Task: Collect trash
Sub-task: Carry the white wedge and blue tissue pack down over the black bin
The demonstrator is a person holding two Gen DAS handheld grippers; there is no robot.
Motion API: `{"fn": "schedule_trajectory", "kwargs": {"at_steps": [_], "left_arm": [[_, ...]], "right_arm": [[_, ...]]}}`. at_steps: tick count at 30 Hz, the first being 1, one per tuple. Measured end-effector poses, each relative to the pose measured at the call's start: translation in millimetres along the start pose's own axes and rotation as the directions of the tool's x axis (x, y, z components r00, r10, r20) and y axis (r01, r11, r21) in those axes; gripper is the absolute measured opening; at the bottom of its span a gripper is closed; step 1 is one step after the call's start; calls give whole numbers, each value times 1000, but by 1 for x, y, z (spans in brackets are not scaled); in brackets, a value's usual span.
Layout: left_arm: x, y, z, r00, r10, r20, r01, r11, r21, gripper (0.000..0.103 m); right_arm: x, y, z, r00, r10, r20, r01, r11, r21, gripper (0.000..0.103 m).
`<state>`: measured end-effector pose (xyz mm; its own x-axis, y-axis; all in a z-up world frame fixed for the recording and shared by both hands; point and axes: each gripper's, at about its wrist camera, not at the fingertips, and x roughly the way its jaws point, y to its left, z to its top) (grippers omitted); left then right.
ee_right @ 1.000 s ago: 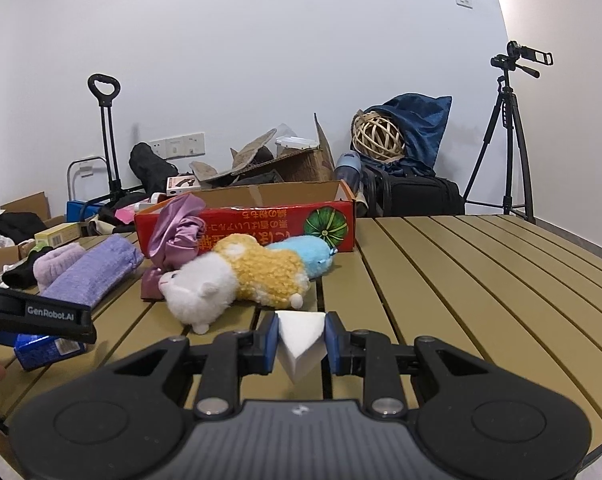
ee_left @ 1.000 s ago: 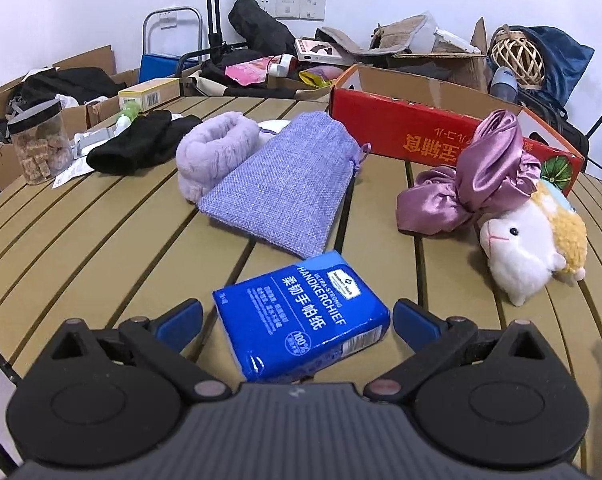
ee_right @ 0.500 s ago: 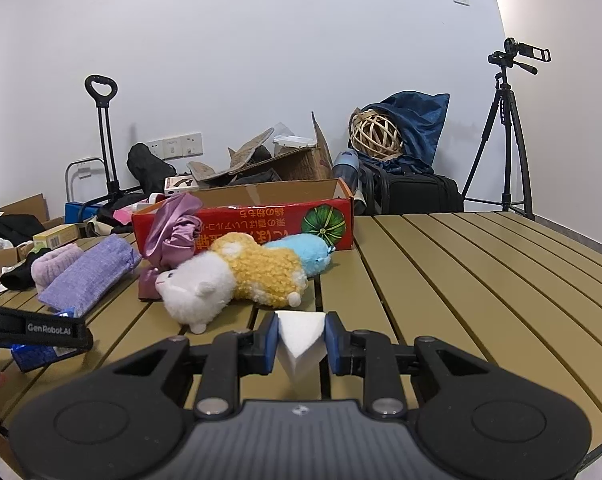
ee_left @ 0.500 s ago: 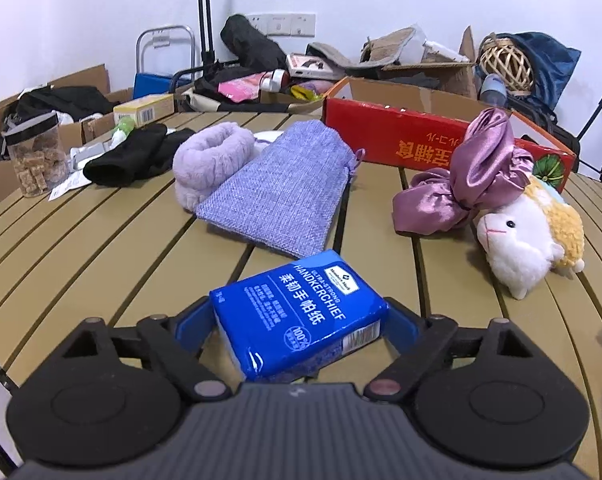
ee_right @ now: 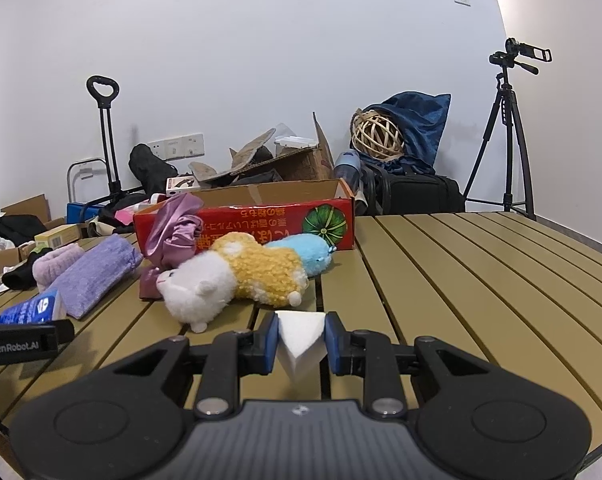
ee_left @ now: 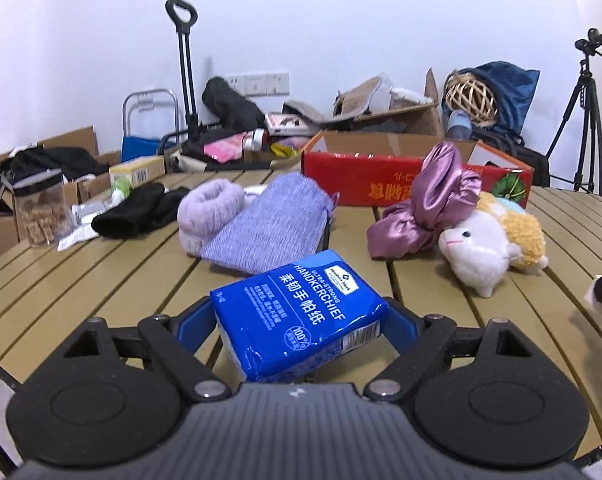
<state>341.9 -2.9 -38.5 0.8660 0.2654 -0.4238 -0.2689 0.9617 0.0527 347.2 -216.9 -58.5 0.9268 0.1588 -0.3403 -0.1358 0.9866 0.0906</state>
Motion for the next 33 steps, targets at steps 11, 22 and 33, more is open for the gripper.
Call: {"fn": "schedule_trajectory", "kwargs": {"at_steps": [11, 22, 33], "left_arm": [[-18, -5, -4, 998, -6, 69, 3, 999, 44, 88], [-39, -5, -11, 994, -34, 102, 27, 997, 69, 88], [-68, -3, -16, 990, -65, 127, 52, 993, 104, 88]], "right_arm": [[-8, 5, -3, 1000, 21, 3, -21, 1000, -22, 24], [-23, 10, -8, 998, 55, -4, -55, 998, -40, 24], [-49, 14, -5, 994, 106, -12, -107, 993, -49, 24]]}}
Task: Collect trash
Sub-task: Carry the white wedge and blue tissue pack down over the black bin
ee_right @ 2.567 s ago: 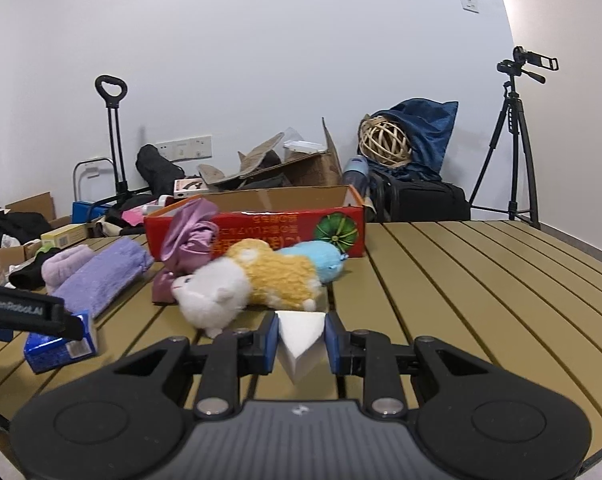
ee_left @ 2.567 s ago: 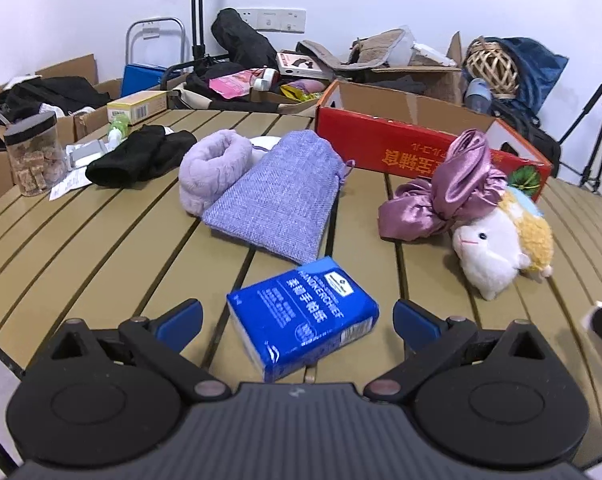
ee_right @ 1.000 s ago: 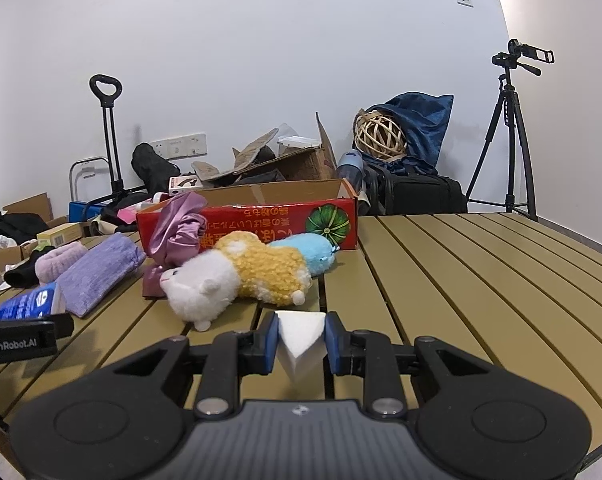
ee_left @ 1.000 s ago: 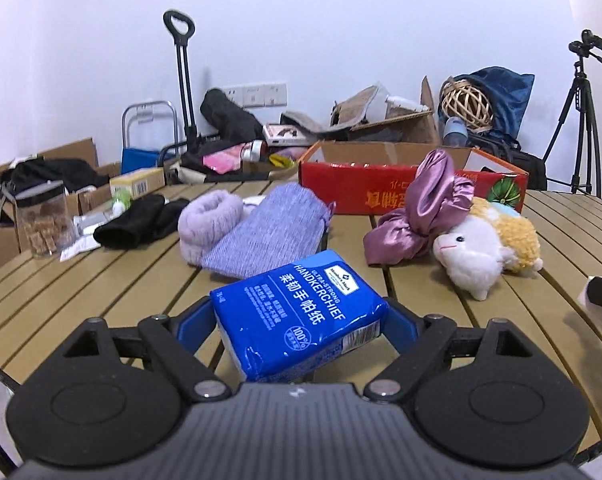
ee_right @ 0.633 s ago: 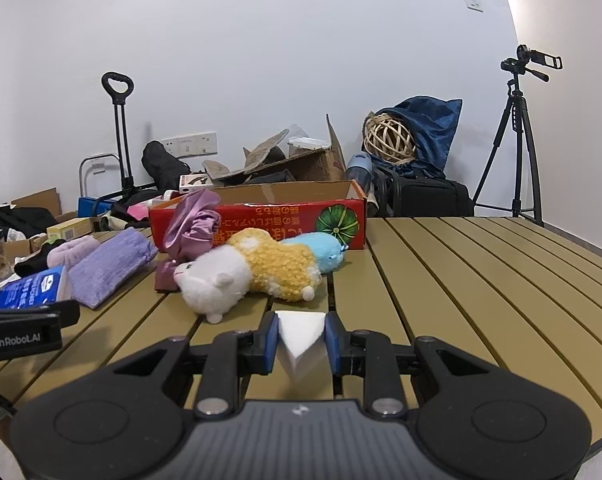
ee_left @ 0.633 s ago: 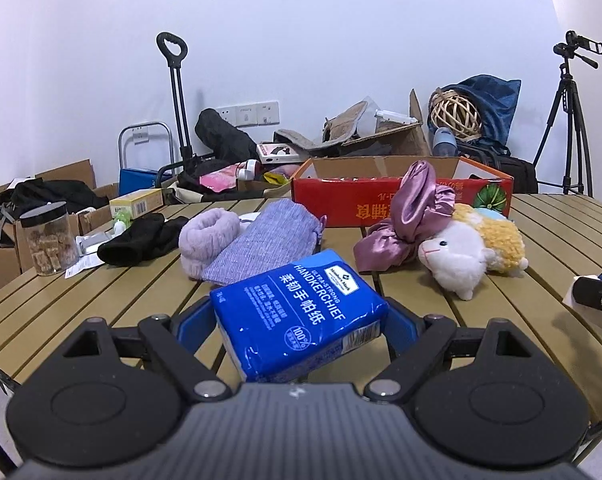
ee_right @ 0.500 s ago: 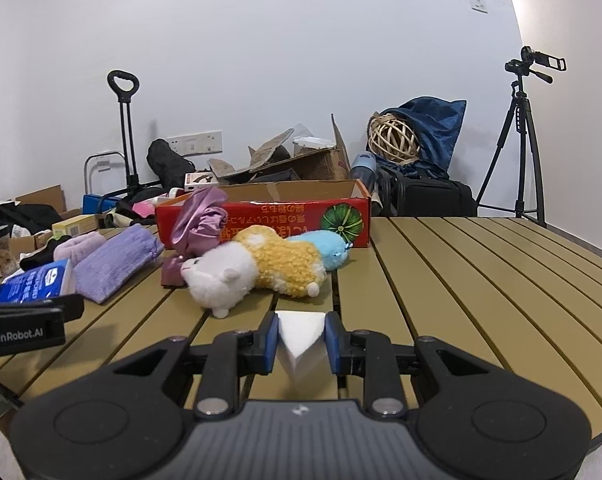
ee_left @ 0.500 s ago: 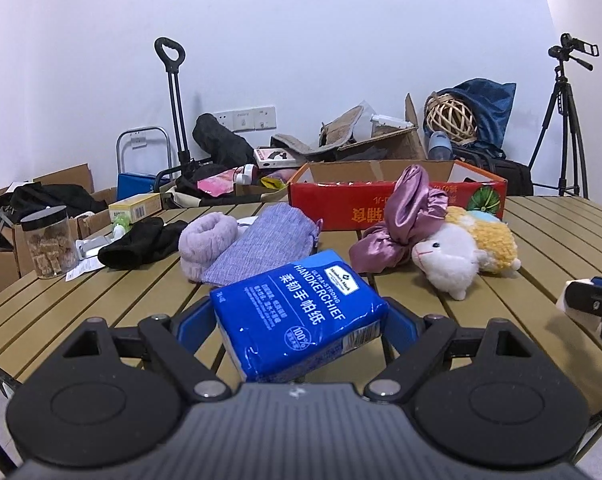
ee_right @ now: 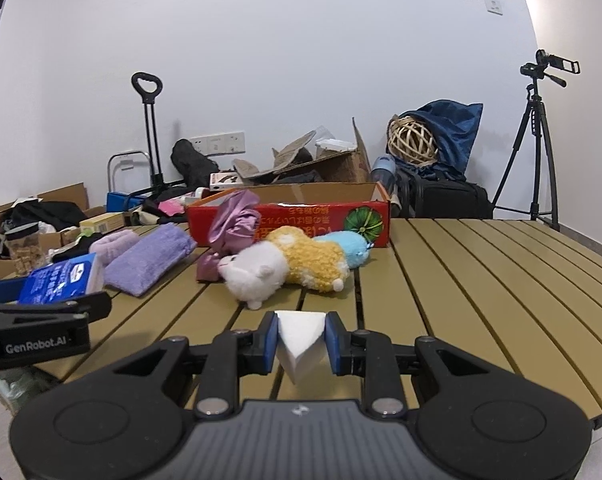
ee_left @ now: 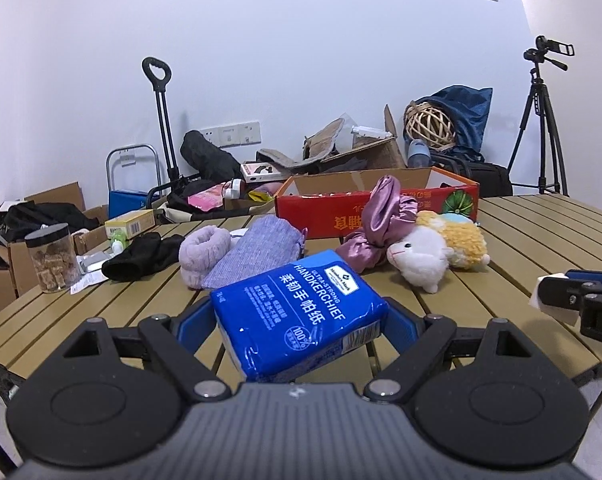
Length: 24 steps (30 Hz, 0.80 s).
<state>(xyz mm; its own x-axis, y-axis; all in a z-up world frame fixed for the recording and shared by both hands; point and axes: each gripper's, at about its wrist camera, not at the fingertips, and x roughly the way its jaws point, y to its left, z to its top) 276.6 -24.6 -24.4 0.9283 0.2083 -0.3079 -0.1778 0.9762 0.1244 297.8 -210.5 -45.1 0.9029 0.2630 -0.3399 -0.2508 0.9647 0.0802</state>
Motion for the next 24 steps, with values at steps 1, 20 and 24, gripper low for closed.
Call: {"fn": "schedule_trajectory", "kwargs": {"at_steps": [1, 20, 24], "left_arm": [[-3, 1, 0, 1000, -3, 1, 3, 1000, 2, 88], [-51, 5, -20, 998, -52, -43, 54, 997, 58, 88], [-63, 3, -29, 996, -67, -64, 71, 996, 60, 88]], "right_arm": [[-3, 2, 0, 1000, 6, -3, -6, 1000, -5, 24], [-59, 16, -12, 991, 103, -84, -110, 991, -77, 24], [-70, 15, -17, 987, 125, -104, -133, 988, -77, 24]]}}
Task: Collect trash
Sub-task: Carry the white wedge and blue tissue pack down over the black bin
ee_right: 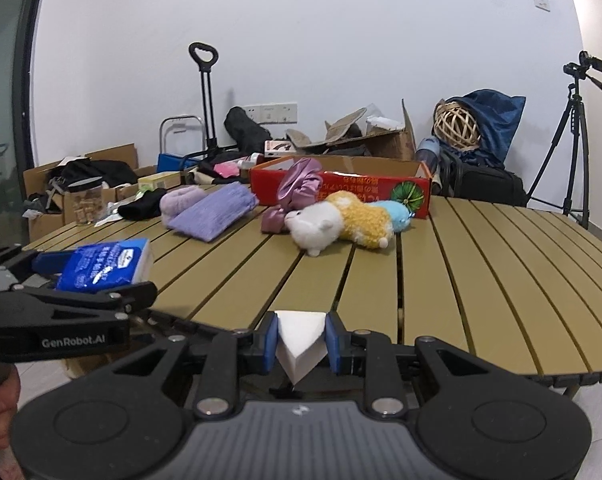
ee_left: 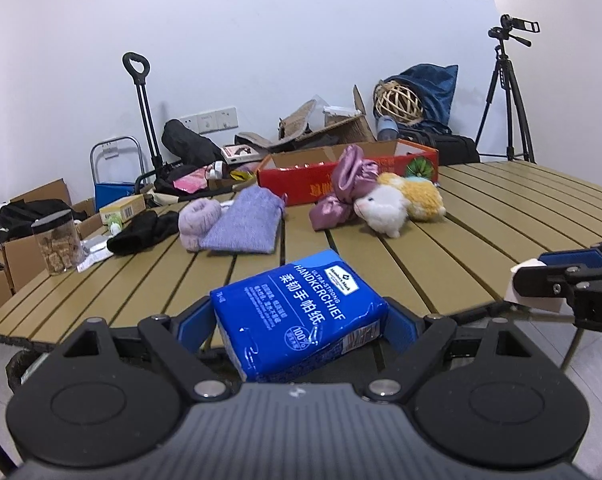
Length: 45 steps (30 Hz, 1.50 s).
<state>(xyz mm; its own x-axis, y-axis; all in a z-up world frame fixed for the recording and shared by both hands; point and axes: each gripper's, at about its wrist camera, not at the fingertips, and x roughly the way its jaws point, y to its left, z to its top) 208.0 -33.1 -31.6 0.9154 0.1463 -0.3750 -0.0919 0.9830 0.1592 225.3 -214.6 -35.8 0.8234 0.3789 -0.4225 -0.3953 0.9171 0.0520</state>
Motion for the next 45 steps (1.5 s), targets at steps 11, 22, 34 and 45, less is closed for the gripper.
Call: {"fn": "schedule_trajectory", "kwargs": {"at_steps": [11, 22, 34, 45], "left_arm": [[-20, -13, -39, 993, -29, -116, 28, 1000, -7, 88], [-22, -10, -85, 952, -30, -304, 28, 1000, -8, 88], [-13, 0, -143, 843, -25, -538, 16, 1000, -21, 88], [2, 11, -156, 804, 8, -594, -29, 999, -26, 88]], "right_arm": [[-4, 12, -35, 989, 54, -141, -53, 999, 8, 24], [11, 34, -89, 931, 84, -356, -74, 996, 41, 24], [29, 56, -151, 833, 83, -548, -76, 996, 35, 24], [57, 55, -150, 832, 88, -548, -75, 996, 47, 24]]}}
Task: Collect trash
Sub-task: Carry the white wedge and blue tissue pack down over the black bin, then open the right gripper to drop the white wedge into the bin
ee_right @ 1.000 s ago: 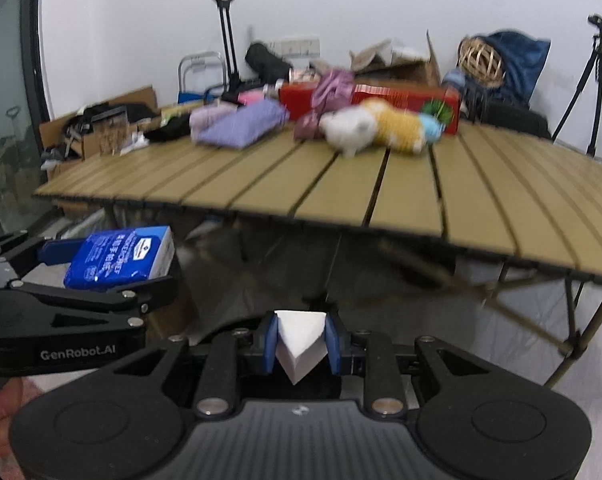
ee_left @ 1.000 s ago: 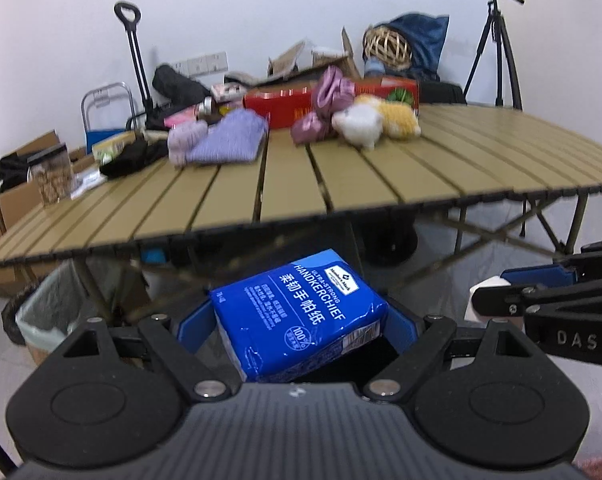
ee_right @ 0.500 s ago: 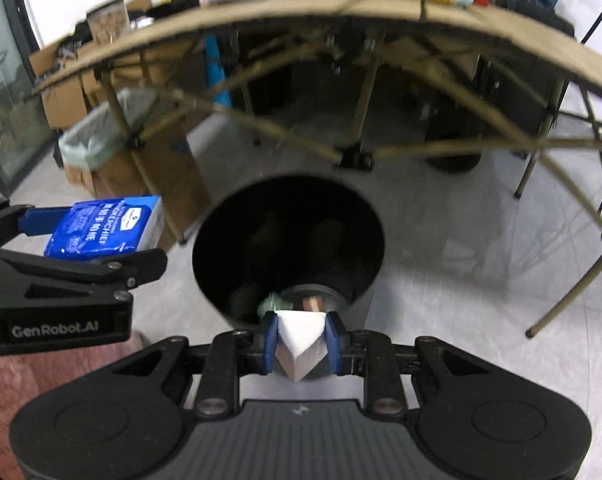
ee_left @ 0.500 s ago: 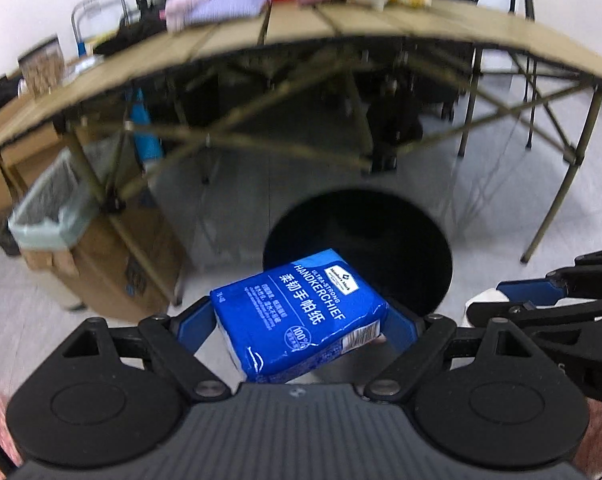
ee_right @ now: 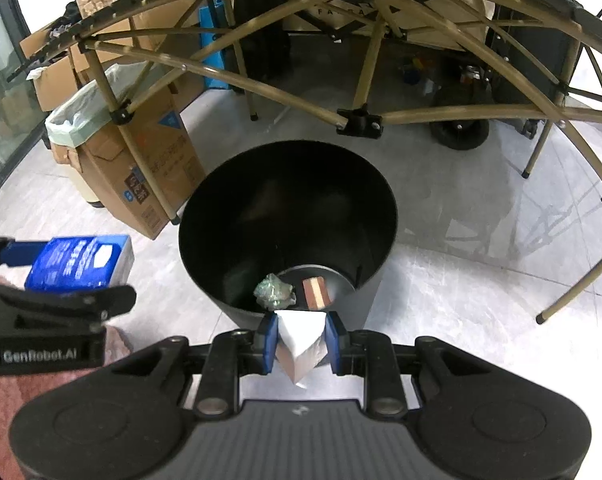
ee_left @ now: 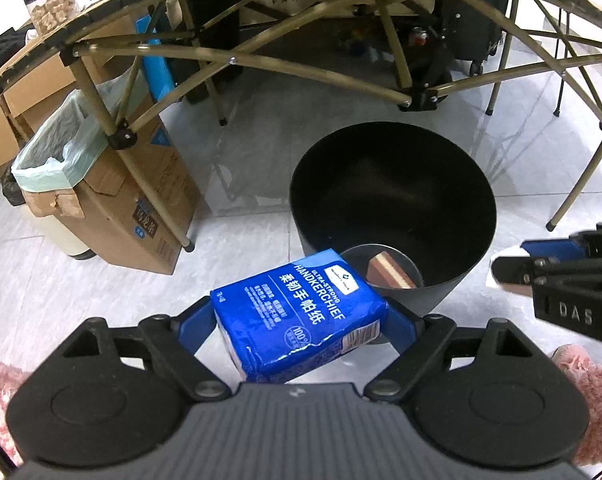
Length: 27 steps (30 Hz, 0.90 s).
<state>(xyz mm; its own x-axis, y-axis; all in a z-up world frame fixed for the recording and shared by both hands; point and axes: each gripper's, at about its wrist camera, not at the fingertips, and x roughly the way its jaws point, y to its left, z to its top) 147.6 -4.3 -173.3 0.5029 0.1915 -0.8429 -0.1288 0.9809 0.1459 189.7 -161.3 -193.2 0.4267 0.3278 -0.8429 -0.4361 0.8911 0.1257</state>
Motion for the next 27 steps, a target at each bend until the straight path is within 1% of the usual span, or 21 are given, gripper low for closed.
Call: {"fn": "schedule_trajectory", "kwargs": {"at_steps": [6, 14, 19, 27], "left_arm": [[9, 6, 2, 1000, 11, -19, -11, 1000, -19, 88], [15, 15, 4, 999, 23, -24, -24, 999, -37, 88], [19, 20, 7, 999, 30, -32, -32, 997, -64, 88], [26, 30, 13, 998, 41, -42, -45, 994, -97, 88]], "right_arm": [[12, 4, 18, 1000, -2, 22, 2, 1000, -6, 24], [27, 15, 46, 998, -10, 56, 11, 1000, -26, 24], [41, 21, 57, 999, -23, 39, 25, 999, -42, 24], [62, 29, 62, 999, -41, 11, 42, 997, -57, 24]]}}
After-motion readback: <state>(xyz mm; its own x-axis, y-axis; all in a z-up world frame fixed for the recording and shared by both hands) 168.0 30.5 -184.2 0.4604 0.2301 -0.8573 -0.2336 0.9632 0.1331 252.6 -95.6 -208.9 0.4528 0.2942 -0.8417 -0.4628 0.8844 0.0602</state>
